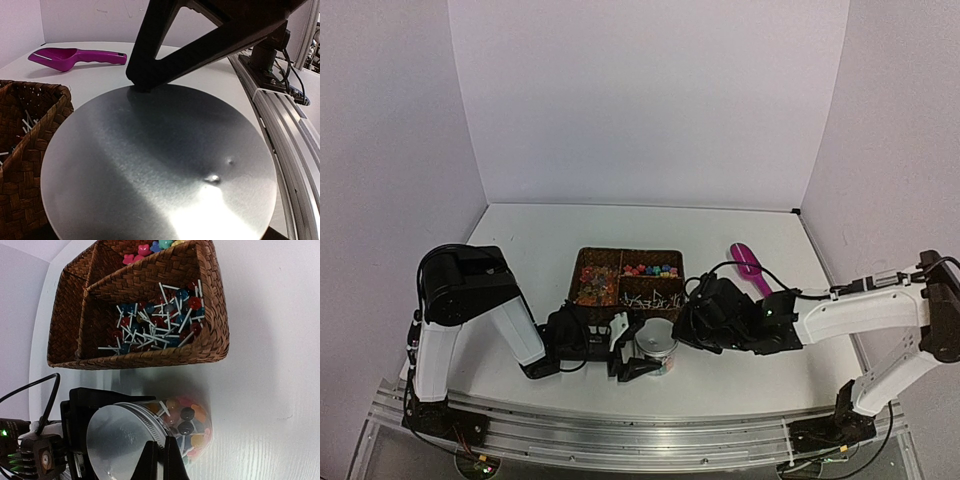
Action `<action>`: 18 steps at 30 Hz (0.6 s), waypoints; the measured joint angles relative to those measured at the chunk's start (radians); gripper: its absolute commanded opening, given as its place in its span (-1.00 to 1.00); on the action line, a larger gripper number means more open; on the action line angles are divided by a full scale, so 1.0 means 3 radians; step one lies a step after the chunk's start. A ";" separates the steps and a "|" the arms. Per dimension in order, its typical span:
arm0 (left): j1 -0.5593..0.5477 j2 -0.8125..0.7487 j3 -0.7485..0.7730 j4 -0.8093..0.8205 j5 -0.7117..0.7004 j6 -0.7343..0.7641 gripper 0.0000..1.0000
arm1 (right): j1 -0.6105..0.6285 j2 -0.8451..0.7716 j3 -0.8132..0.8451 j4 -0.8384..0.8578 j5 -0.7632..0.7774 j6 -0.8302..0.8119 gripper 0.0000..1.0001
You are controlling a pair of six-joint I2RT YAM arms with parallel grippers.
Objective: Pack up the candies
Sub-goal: Screw the bottle lid onto the packing bottle.
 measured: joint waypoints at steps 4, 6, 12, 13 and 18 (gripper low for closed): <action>-0.0037 0.0000 0.0000 -0.0004 0.0104 0.0023 0.26 | 0.0174 -0.0127 -0.0147 0.0004 0.0142 0.0271 -0.85; -0.0056 0.0000 0.0000 -0.0006 0.0135 0.0034 0.26 | 0.0253 -0.0174 -0.0171 -0.0061 0.0170 0.0371 -0.76; -0.0026 0.0000 0.0031 -0.0037 -0.0025 0.0008 0.24 | 0.0607 -0.0174 -0.0163 -0.0150 -0.0278 0.0593 -0.52; -0.0012 0.0000 0.0052 -0.0061 -0.0083 0.0004 0.24 | 0.0708 -0.0149 -0.0165 -0.0158 -0.0447 0.0617 -0.50; 0.0048 0.0000 0.0060 -0.0066 -0.0002 0.0067 0.24 | 0.0804 -0.0357 -0.0254 -0.0289 -0.0792 0.0727 -0.41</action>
